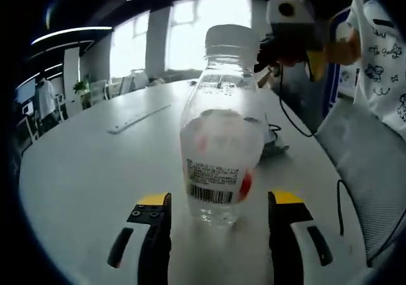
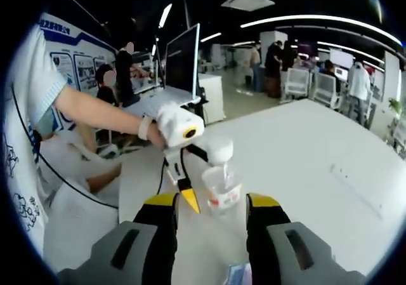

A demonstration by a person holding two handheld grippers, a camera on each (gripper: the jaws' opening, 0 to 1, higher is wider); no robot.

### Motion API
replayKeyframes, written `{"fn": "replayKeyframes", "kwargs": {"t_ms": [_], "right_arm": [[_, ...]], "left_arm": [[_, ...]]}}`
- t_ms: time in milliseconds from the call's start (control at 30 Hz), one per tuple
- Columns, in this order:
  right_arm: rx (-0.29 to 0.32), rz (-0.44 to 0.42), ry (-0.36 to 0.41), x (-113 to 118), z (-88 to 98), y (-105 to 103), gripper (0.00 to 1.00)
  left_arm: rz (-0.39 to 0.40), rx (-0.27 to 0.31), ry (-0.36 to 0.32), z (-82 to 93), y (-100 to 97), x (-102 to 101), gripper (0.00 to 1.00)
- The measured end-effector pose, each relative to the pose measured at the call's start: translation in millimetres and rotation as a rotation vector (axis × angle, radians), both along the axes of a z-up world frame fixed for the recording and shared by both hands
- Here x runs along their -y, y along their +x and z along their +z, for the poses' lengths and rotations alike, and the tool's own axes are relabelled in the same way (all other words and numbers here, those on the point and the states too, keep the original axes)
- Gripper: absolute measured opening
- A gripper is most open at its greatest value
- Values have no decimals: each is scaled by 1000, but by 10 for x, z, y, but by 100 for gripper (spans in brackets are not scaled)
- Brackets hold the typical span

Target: Arrange the tabletop items into an orderly group along one side of the table until the central work area is clear of visible clutter.

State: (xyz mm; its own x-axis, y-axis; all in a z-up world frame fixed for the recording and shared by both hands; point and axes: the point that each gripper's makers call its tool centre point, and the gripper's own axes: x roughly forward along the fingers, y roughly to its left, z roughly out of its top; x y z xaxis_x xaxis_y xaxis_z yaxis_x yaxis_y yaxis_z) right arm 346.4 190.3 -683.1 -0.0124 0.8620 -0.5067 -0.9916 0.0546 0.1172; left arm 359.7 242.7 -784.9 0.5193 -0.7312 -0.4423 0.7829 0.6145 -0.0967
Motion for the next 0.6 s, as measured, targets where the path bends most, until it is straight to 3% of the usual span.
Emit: {"fn": "replayKeyframes", "kwargs": {"t_ms": [333,600], "right_arm": [[-13,-19,26,173,-10,-58,44],[-13,-21,30,316,-35,-92,46]], "left_arm": [[57,18,-19,161,-172,121,70],[113,31,-39,268,-252,158,74]]}}
